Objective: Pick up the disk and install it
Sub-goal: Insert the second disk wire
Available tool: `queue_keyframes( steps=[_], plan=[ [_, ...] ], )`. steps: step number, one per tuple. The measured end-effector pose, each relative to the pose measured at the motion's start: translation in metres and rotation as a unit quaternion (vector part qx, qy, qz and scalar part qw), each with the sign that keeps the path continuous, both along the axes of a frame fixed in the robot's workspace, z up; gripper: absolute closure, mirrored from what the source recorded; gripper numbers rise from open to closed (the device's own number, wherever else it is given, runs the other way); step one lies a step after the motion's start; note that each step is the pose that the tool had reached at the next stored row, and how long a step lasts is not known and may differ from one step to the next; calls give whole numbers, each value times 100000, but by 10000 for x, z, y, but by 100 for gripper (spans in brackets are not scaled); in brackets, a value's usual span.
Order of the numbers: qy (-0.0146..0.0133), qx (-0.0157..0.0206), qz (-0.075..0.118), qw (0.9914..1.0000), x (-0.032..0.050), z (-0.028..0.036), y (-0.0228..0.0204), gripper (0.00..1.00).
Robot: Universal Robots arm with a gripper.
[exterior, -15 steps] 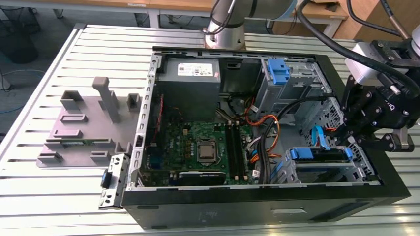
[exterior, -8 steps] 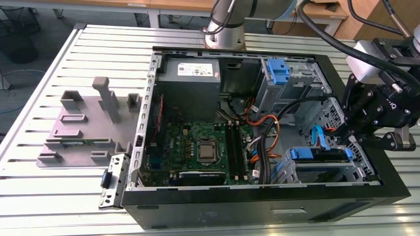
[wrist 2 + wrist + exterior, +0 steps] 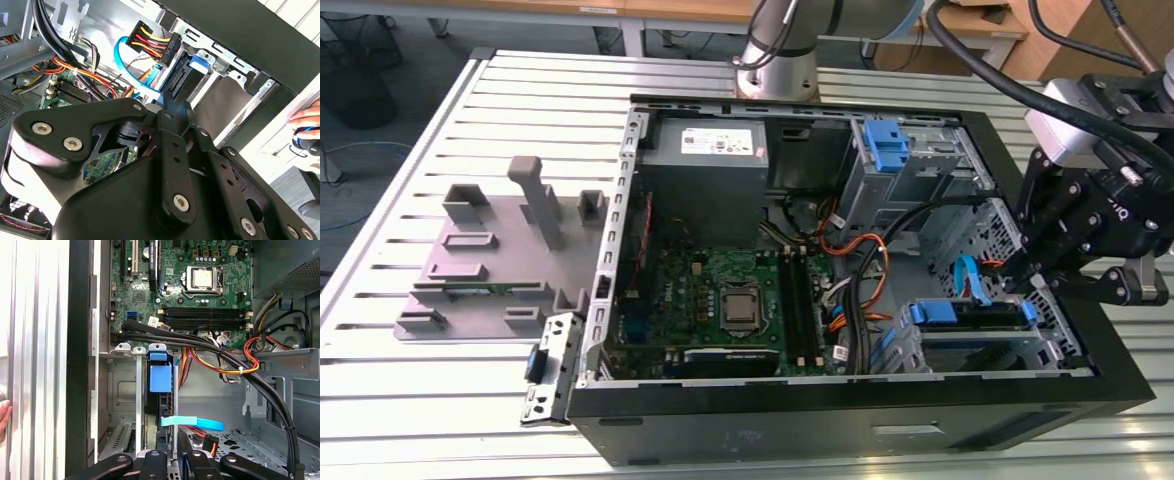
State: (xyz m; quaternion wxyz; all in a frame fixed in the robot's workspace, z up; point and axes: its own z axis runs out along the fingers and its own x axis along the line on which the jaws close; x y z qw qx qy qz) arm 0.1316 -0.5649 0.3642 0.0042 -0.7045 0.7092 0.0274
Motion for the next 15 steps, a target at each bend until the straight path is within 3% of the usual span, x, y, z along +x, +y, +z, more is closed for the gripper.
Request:
queue_keyframes(
  steps=[15],
  plan=[
    [1, -3, -1, 100000, 0, 4, 0, 69]
  ],
)
